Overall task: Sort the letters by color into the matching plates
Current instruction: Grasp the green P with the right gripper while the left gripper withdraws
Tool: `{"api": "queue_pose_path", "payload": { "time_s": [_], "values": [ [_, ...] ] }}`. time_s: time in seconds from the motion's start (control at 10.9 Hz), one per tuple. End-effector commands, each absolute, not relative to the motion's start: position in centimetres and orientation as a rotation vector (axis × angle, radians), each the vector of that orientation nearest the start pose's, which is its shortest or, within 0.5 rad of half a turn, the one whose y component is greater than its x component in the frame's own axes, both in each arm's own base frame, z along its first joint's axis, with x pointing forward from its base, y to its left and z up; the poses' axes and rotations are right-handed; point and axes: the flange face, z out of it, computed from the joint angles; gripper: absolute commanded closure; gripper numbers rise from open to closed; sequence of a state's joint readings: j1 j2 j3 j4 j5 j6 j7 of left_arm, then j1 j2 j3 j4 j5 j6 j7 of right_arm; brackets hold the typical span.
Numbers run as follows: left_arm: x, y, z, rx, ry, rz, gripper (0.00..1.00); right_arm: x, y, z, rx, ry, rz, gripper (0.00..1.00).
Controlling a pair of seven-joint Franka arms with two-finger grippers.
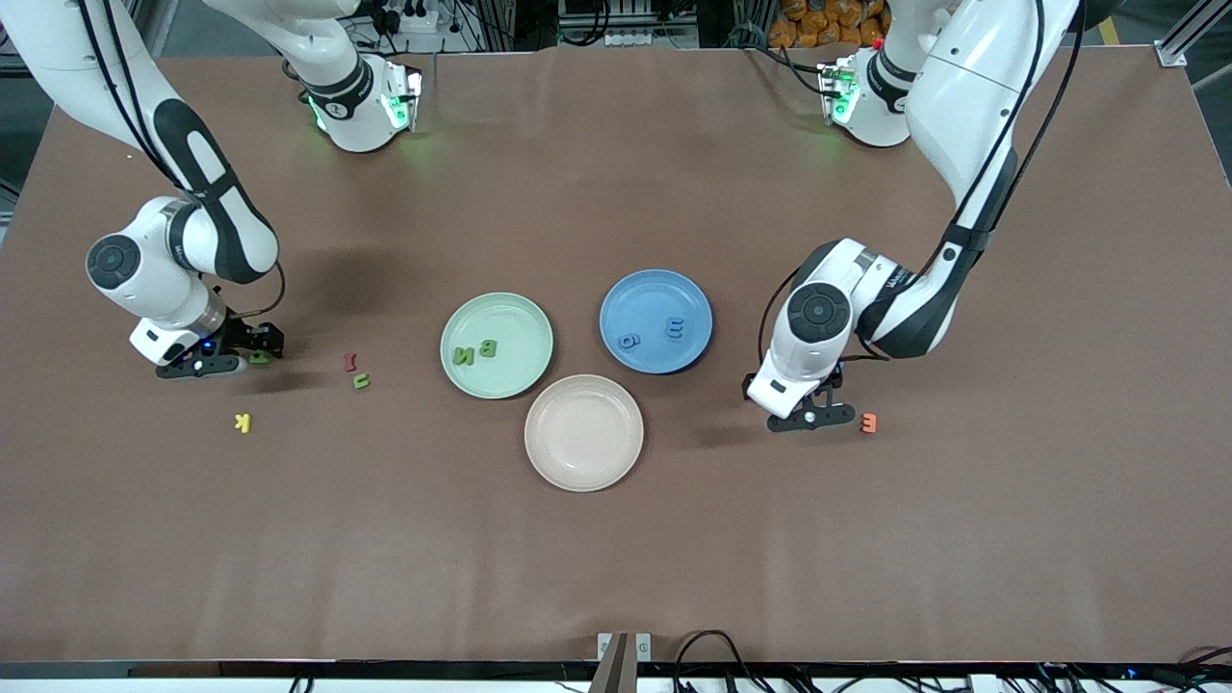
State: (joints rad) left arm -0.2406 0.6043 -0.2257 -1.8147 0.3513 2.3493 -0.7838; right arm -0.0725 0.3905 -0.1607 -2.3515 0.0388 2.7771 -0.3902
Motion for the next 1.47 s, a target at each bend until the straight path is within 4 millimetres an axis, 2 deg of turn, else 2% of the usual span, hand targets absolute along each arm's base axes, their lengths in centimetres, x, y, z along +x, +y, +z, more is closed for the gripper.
{"api": "queue_pose_path", "payload": {
  "time_s": [0.0, 0.18, 0.28, 0.46, 0.74, 0.92, 1.38],
  "values": [
    [56.2, -25.0, 21.3, -3.011, -0.139, -0.066, 0.0, 49.9, -12.8, 17.2, -3.187, -0.212, -0.06, 0.45],
    [55.5, -23.3, 21.7, -3.002, -0.173, -0.054, 0.0, 50.0, -12.8, 17.3, -3.188, -0.212, -0.064, 0.53],
    [54.9, -23.5, 22.1, -3.009, -0.178, -0.047, 0.0, 50.0, -12.7, 17.3, -3.187, -0.214, -0.065, 0.54],
    [54.9, -22.1, 22.4, -3.027, -0.239, -0.035, 0.0, 50.2, -12.7, 17.4, -3.186, -0.211, -0.072, 0.54],
    [54.8, -19.0, 22.5, -3.115, -0.347, -0.021, 0.0, 50.4, -12.6, 17.5, -3.185, -0.216, -0.078, 0.56],
    [54.6, -17.9, 22.6, -3.134, -0.394, 0.0, 0.0, 50.4, -12.5, 17.5, -3.184, -0.217, -0.08, 0.58],
    [54.0, -17.9, 20.5, -3.132, -0.491, 0.058, 0.01, 50.5, -12.5, 17.7, -3.184, -0.217, -0.085, 0.61]
  ]
}}
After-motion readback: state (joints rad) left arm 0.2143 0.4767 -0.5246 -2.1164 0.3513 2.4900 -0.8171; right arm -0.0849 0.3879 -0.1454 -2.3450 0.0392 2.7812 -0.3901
